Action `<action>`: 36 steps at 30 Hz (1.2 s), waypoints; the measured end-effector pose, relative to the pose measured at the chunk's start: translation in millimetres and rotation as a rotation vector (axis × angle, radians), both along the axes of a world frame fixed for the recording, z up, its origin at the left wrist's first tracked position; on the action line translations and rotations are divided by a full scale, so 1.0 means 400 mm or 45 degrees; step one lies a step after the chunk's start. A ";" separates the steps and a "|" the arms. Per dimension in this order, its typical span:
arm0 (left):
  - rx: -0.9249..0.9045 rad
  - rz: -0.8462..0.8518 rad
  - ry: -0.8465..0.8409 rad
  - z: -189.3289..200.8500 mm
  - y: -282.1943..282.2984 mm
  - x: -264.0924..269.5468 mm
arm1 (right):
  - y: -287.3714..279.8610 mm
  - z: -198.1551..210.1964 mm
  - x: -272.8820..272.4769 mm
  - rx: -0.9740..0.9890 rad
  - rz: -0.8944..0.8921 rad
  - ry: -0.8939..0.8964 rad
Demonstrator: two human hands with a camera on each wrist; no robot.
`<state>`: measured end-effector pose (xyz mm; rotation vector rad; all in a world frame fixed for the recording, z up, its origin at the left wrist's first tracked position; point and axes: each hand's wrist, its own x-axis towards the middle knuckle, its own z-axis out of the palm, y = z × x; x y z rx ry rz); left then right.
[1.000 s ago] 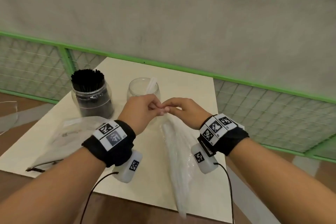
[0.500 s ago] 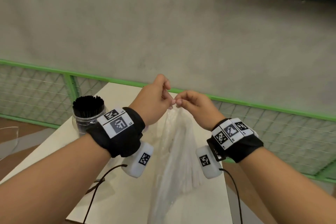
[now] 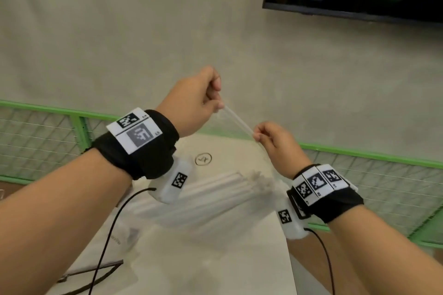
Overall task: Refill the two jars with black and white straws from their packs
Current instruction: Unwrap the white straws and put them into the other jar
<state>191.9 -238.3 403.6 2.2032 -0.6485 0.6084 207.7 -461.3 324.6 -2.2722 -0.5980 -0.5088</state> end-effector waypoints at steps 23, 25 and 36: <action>-0.124 0.022 0.019 -0.043 0.000 0.044 | -0.233 -0.290 -0.081 -0.171 -0.403 0.384; -0.152 0.017 0.026 -0.050 0.003 0.045 | -0.234 -0.293 -0.084 -0.180 -0.416 0.410; -0.212 -0.012 0.089 -0.061 0.013 0.035 | -0.177 -0.234 -0.095 -0.331 -0.409 0.485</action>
